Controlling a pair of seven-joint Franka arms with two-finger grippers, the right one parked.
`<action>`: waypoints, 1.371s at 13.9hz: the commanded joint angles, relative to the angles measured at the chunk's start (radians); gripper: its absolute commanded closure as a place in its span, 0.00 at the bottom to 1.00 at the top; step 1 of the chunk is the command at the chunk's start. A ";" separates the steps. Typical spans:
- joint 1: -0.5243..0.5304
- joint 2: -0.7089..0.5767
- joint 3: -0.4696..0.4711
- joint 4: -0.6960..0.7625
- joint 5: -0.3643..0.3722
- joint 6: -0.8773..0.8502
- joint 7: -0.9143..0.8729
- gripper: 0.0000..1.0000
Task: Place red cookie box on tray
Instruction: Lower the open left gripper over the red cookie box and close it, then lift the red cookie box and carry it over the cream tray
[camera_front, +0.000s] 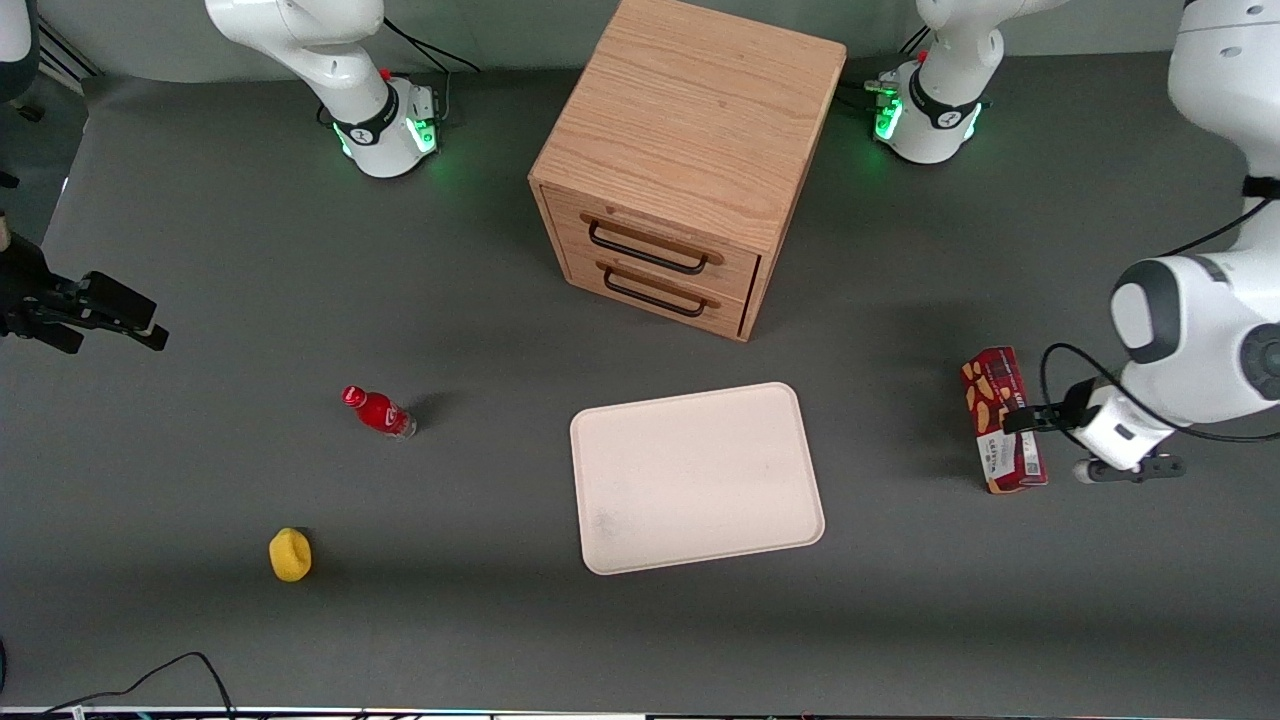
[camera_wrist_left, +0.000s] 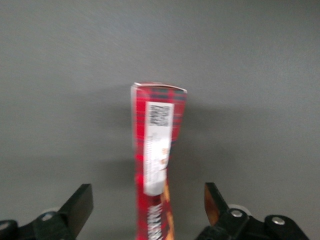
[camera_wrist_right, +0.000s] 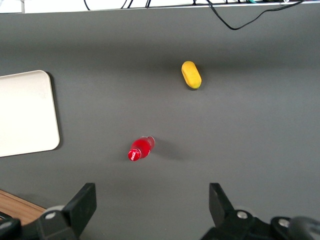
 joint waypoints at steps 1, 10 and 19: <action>-0.003 -0.019 0.007 -0.063 0.003 0.058 -0.005 0.41; -0.033 -0.034 -0.002 0.062 0.002 -0.111 -0.098 1.00; -0.420 0.223 0.004 0.524 0.066 -0.338 -0.470 1.00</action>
